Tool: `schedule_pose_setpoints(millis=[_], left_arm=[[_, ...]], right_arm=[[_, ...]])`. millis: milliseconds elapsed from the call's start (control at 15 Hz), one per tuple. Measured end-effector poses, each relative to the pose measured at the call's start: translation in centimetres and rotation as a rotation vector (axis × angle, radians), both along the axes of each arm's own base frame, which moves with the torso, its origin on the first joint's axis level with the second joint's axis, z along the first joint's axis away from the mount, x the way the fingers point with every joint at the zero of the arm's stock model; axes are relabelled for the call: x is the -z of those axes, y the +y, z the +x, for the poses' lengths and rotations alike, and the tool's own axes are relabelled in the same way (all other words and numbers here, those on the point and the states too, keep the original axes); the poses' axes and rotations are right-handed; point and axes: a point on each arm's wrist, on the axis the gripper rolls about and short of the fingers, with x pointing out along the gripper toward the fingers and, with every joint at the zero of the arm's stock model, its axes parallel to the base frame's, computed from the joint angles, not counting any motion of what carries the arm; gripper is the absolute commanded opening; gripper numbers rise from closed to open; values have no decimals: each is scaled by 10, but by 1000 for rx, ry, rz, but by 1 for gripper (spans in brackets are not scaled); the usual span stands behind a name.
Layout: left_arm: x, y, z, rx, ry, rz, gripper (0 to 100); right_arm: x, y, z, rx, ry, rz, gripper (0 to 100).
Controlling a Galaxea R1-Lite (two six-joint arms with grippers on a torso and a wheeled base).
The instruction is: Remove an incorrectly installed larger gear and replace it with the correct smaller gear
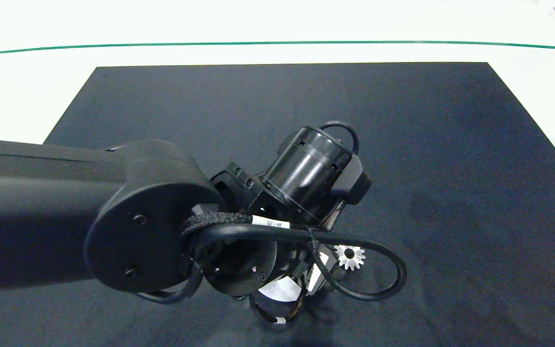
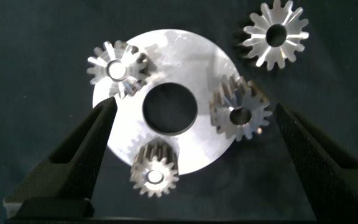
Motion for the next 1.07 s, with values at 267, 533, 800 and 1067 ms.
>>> schedule_pose_setpoints(millis=[267, 533, 800, 1067], left_arm=[[6, -9, 3, 5, 3, 2, 100], [7, -12, 3, 0, 9, -9, 100], [6, -15, 5, -19, 13, -35, 100], [7, -18, 7, -27, 17, -41, 100]], right_arm=[[1, 0, 0, 0, 1, -1, 100], [0, 0, 0, 0, -1, 0, 100], [-1, -1, -1, 0, -13, 9, 100], [-2, -1, -1, 1, -20, 15, 100]])
